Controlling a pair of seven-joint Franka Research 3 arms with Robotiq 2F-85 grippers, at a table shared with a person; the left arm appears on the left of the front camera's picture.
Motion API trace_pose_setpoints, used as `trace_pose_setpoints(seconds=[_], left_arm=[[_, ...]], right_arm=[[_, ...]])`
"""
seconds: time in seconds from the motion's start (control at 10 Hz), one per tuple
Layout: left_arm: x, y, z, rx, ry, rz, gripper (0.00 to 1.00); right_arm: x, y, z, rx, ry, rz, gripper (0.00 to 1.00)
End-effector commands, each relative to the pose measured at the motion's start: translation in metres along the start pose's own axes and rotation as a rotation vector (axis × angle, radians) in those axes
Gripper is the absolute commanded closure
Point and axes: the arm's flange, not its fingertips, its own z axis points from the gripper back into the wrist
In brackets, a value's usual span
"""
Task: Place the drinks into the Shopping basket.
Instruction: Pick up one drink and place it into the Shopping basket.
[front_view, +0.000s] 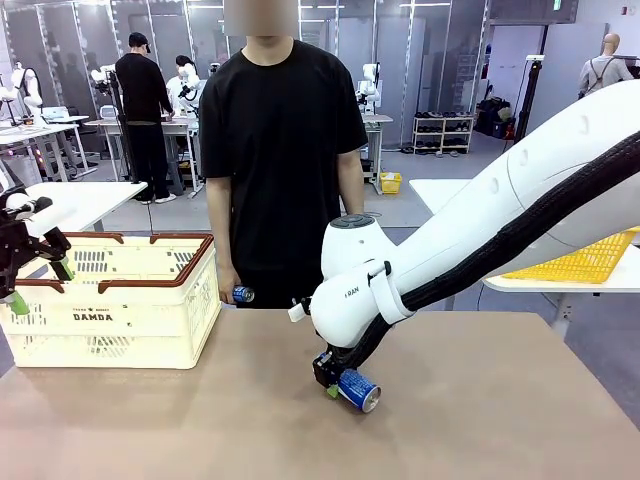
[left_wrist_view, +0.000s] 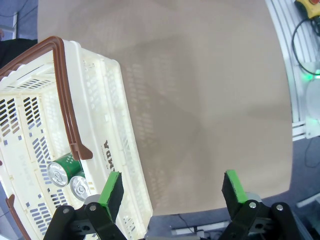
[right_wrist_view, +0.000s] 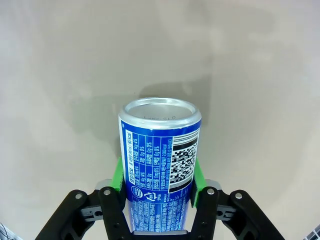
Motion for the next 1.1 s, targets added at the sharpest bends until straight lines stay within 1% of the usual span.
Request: trace_pose_setpoints(seconds=[0.0, 0.1, 0.2, 0.3, 0.4, 0.5, 0.6, 0.7, 0.8, 0.9, 1.0], left_arm=[[0.002, -0.002, -0.002, 0.022, -0.009, 0.018, 0.00], [0.002, -0.002, -0.002, 0.022, -0.009, 0.018, 0.00], [0.002, -0.002, -0.002, 0.022, -0.009, 0.018, 0.00], [0.002, -0.002, -0.002, 0.022, -0.009, 0.018, 0.00], [0.002, -0.002, -0.002, 0.022, -0.009, 0.018, 0.00], [0.002, -0.002, -0.002, 0.022, -0.009, 0.018, 0.00], [0.002, -0.002, -0.002, 0.022, -0.009, 0.018, 0.00], [0.002, -0.002, -0.002, 0.022, -0.009, 0.018, 0.00], [0.002, -0.002, -0.002, 0.022, -0.009, 0.018, 0.00], [0.002, -0.002, -0.002, 0.022, -0.009, 0.018, 0.00], [0.002, -0.002, -0.002, 0.022, -0.009, 0.018, 0.00]], right_arm=[[0.009, 0.003, -0.002, -0.049, -0.006, -0.039, 0.99], [0.008, 0.003, -0.003, -0.055, 0.005, -0.044, 0.99], [0.007, 0.003, -0.002, -0.052, 0.004, -0.041, 0.24], [0.006, 0.002, 0.002, -0.060, -0.002, -0.036, 0.24], [0.006, 0.002, 0.005, -0.071, -0.004, -0.033, 0.05], [0.005, 0.001, 0.010, -0.088, 0.006, -0.027, 0.22], [0.001, 0.001, 0.017, -0.124, 0.023, -0.020, 0.00], [-0.007, 0.001, 0.030, -0.154, 0.020, -0.019, 0.02], [-0.018, -0.001, 0.042, -0.148, 0.047, -0.009, 0.02], [-0.035, -0.008, 0.058, -0.175, 0.048, -0.010, 0.02], [-0.053, -0.018, 0.073, -0.187, 0.017, -0.028, 0.02]])
